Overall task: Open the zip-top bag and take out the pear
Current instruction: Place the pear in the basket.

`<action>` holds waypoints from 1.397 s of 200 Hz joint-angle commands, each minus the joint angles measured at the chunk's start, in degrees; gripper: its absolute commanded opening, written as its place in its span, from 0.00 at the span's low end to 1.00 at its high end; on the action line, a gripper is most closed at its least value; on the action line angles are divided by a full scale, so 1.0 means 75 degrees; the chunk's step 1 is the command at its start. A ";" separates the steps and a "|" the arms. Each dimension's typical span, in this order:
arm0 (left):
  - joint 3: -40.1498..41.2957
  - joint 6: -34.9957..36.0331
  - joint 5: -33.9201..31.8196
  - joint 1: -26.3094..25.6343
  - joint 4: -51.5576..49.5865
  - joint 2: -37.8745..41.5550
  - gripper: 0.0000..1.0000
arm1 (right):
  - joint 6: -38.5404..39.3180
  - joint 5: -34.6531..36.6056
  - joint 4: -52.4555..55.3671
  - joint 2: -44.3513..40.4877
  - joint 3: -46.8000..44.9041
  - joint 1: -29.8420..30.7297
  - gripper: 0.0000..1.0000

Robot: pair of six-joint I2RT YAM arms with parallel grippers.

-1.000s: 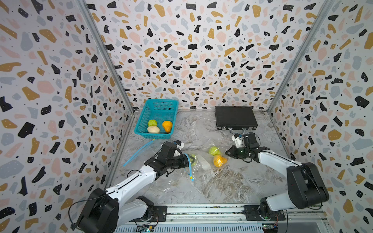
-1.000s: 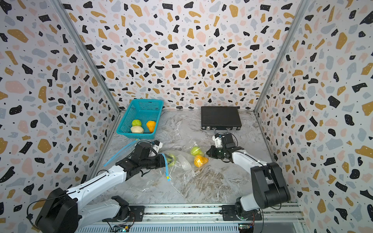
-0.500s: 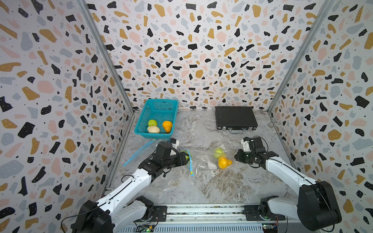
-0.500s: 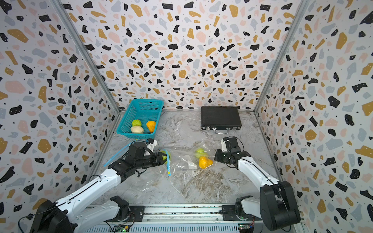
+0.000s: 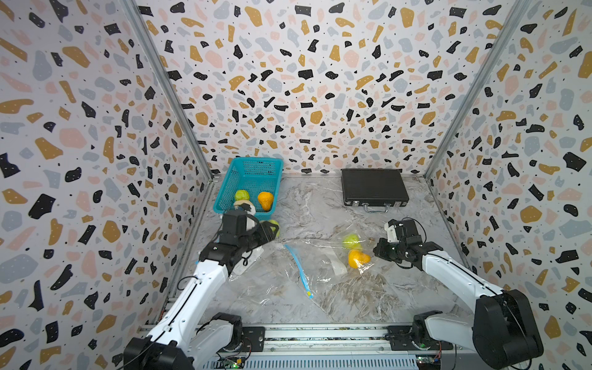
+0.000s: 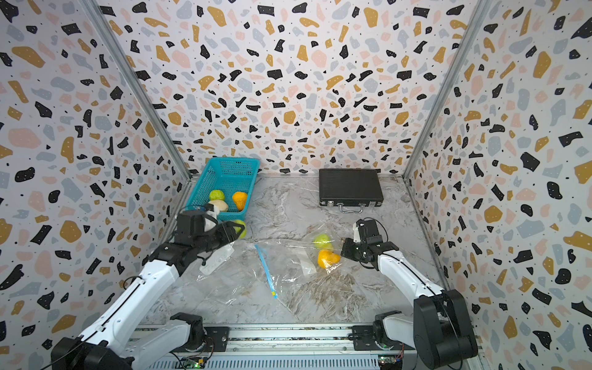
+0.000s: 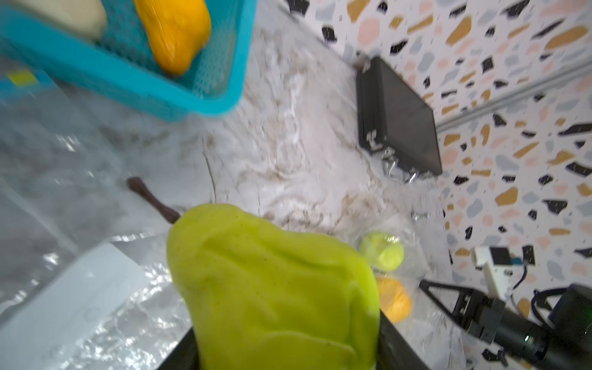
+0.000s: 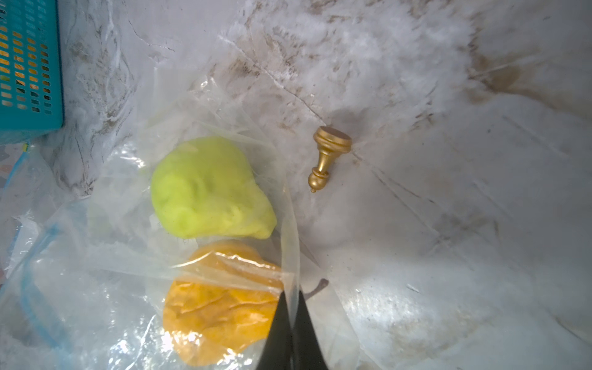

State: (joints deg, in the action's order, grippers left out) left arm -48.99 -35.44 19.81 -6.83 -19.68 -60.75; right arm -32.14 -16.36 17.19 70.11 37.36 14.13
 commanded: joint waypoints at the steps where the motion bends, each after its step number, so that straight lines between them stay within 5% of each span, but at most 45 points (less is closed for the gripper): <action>1: -0.0980 0.0563 0.0339 0.0775 0.0148 -0.0813 0.33 | -0.0078 -0.0216 0.0111 0.0045 -0.0002 -0.0021 0.00; 68: -0.4309 0.1369 0.0450 0.1603 0.0361 -0.4878 0.35 | -0.0130 -0.0430 0.0075 0.0393 0.0148 -0.0021 0.00; 95: -0.5786 0.1466 0.0757 0.1602 -0.0322 -0.6616 0.47 | -0.0250 -0.0645 -0.0019 0.0488 0.0218 -0.0021 0.00; 116: -0.6115 0.1459 0.0789 0.1602 -0.0357 -0.6997 0.76 | -0.0248 -0.0676 0.0004 0.0485 0.0239 -0.0021 0.00; 166: -0.4513 0.1189 0.0863 0.1600 -0.0586 -0.4309 0.91 | -0.0250 -0.0748 0.0078 0.0394 0.0324 -0.0021 0.00; 202: -0.1443 0.0562 0.1124 0.1235 -0.0462 -0.0911 0.92 | -0.0203 -0.0772 0.0266 0.0269 0.0397 -0.0021 0.00; 220: -0.0106 0.0308 0.1372 0.1043 -0.0908 0.0533 0.83 | -0.0241 -0.0868 0.0254 0.0210 0.0368 -0.0021 0.00; 252: 0.1608 -0.0499 0.1609 0.0466 -0.1816 0.2803 0.37 | -0.0226 -0.0869 0.0340 0.0110 0.0405 -0.0021 0.00; 279: 0.2438 -0.1056 0.1538 -0.0695 -0.2079 0.3416 0.21 | -0.0238 -0.0831 0.0368 0.0110 0.0396 -0.0021 0.00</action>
State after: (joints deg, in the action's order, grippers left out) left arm -33.93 -38.28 30.65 -5.96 -33.30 -37.74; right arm -33.65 -22.35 18.52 72.36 38.30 14.13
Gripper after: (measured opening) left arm 0.239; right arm 0.040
